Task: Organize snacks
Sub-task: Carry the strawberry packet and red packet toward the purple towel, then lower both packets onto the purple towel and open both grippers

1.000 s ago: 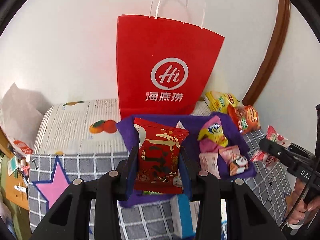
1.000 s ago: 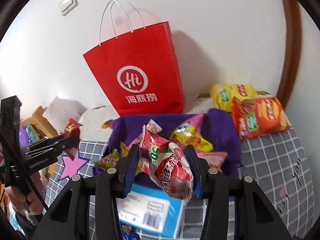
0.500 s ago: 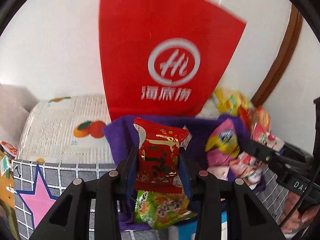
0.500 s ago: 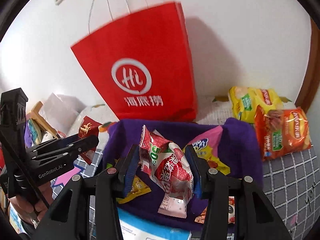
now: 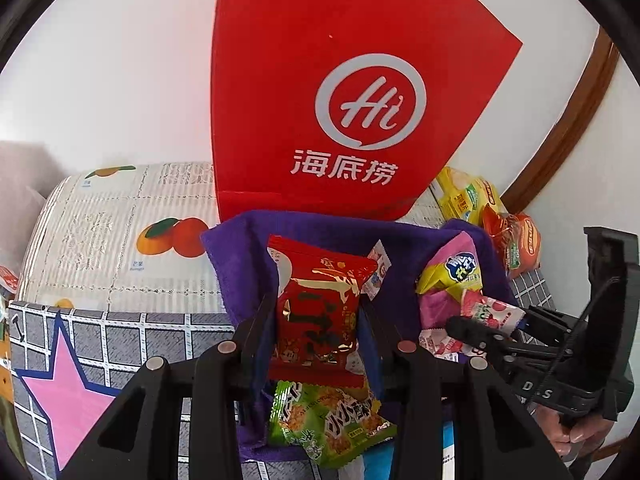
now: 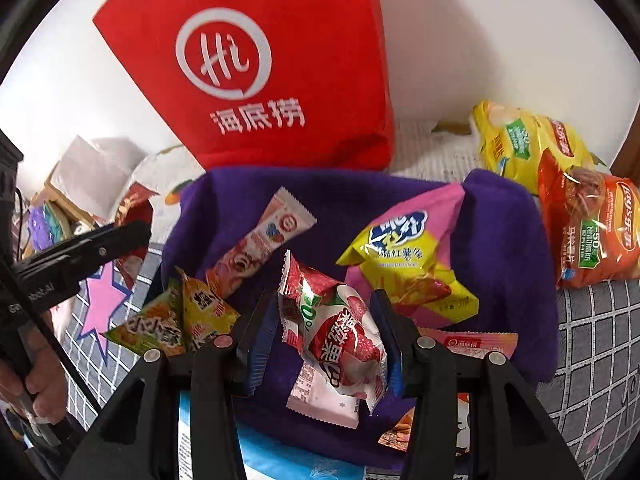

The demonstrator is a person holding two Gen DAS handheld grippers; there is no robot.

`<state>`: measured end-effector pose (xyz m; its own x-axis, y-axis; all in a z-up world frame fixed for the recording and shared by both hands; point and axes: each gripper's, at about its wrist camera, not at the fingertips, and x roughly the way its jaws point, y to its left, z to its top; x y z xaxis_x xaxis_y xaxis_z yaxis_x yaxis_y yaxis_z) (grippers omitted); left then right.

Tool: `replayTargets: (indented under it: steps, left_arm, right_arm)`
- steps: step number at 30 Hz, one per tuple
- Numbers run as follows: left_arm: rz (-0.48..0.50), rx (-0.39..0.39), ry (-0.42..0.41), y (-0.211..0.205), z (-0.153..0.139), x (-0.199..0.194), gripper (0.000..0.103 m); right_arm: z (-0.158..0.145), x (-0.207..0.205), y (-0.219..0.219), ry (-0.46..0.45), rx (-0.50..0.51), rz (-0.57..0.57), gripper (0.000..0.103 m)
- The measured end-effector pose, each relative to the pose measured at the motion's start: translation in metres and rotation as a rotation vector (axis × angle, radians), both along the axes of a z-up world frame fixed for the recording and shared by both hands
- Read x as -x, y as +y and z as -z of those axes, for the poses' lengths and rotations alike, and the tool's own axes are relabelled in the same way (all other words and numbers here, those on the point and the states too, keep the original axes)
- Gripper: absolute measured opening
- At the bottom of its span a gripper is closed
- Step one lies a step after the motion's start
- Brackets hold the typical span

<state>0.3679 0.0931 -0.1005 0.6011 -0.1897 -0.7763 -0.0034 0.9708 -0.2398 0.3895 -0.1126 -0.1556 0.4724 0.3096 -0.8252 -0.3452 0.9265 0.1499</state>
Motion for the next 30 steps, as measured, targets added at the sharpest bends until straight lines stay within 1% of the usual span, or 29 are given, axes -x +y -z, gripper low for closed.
replayTargets:
  steps: [4,9,11,14,20,22,30]
  left_arm:
    - [0.043,0.038,0.004,-0.008,0.001,0.001,0.036]
    - [0.118,0.079,0.024,-0.025,0.008,0.000,0.036]
    - [0.127,0.063,0.038,-0.031,0.012,-0.001,0.036]
    - [0.112,0.022,0.069,-0.035,0.020,-0.004,0.036]
    - [0.132,0.024,0.105,-0.039,0.029,-0.007,0.036]
    - [0.130,0.020,0.120,-0.040,0.032,-0.007,0.036]
    - [0.122,0.012,0.132,-0.039,0.035,-0.008,0.037]
  right_arm:
    - [0.006,-0.002,0.000,0.018,0.030,0.007,0.047]
    - [0.011,-0.004,-0.001,0.039,0.054,0.015,0.048]
    - [0.014,-0.006,-0.001,0.052,0.062,0.013,0.048]
    - [0.016,-0.009,-0.001,0.058,0.066,0.015,0.049]
    - [0.013,-0.011,-0.001,0.051,0.077,0.026,0.049]
    - [0.011,-0.011,-0.003,0.053,0.072,0.026,0.054]
    - [-0.007,-0.007,-0.016,0.024,0.036,0.040,0.056]
